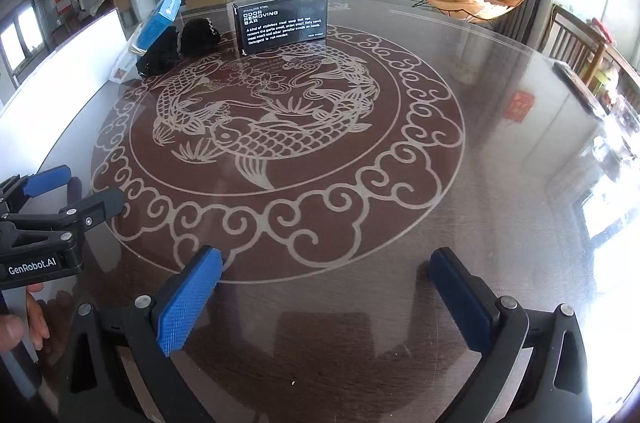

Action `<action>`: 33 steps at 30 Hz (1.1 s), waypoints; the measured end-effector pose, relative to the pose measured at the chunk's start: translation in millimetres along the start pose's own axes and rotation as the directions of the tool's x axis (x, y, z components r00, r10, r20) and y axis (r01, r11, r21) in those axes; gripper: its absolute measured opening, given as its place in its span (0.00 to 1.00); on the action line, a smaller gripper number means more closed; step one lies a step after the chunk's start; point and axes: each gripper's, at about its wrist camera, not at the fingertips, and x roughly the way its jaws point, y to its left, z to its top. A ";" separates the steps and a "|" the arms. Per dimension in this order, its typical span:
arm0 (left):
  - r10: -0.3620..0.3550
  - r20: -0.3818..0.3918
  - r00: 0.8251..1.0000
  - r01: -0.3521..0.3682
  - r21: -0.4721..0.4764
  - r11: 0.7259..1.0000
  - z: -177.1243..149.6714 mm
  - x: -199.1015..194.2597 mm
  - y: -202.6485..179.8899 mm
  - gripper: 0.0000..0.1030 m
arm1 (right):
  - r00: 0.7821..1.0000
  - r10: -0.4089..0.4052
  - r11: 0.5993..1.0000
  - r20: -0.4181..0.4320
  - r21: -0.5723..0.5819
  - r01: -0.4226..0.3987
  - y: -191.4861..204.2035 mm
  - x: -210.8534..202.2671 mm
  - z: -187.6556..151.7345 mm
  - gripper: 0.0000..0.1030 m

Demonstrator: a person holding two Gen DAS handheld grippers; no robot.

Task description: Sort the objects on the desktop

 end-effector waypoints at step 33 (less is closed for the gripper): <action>0.000 0.001 1.000 0.000 0.002 1.000 -0.5 -1.4 1.2 1.00 | 1.000 0.000 1.000 0.000 0.000 0.000 -0.2 -0.5 0.2 1.00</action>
